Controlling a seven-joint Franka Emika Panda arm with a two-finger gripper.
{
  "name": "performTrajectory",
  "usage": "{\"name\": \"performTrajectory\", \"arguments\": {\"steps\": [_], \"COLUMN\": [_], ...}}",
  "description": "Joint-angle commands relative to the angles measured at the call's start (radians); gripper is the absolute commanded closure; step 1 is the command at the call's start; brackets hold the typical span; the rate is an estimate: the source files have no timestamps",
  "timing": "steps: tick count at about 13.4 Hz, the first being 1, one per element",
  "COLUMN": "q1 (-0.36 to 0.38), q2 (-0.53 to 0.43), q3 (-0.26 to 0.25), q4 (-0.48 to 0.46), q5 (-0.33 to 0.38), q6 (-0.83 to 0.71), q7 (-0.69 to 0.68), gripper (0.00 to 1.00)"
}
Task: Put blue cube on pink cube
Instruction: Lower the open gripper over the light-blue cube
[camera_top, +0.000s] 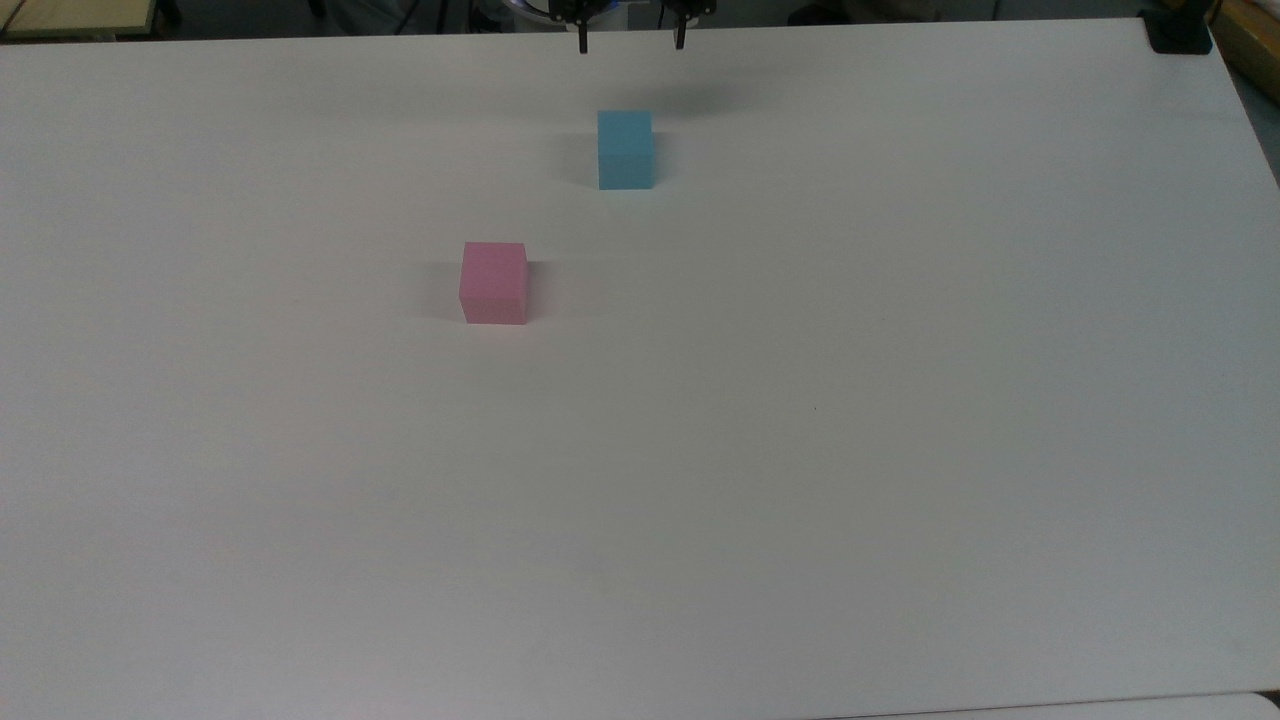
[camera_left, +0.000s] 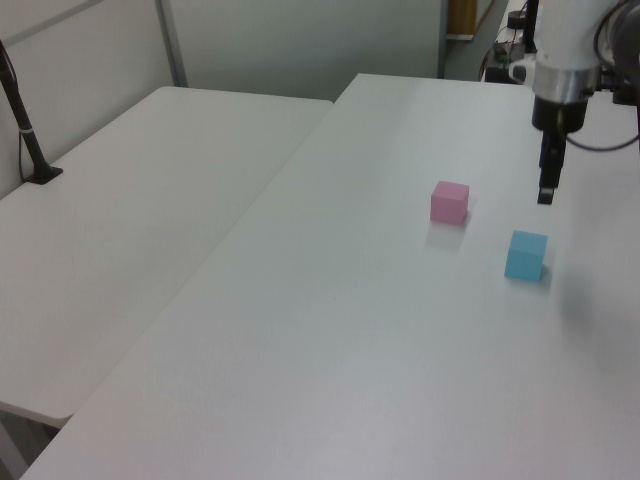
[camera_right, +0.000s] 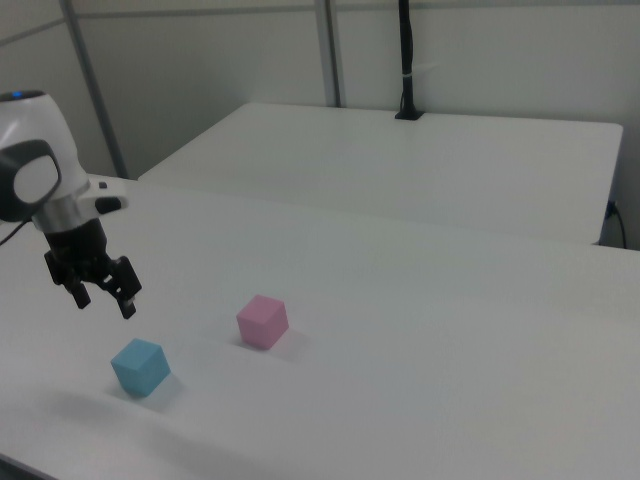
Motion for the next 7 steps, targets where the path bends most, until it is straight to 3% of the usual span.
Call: {"name": "performTrajectory", "arguments": {"steps": [1, 7], "q1": [0.002, -0.007], "q2": [0.033, 0.111], "q3": [0.003, 0.003], "q4": [-0.067, -0.113], "q5": [0.017, 0.007], "q6": [0.117, 0.236], "q7": [0.066, 0.083], "gripper": [0.0, 0.0]}}
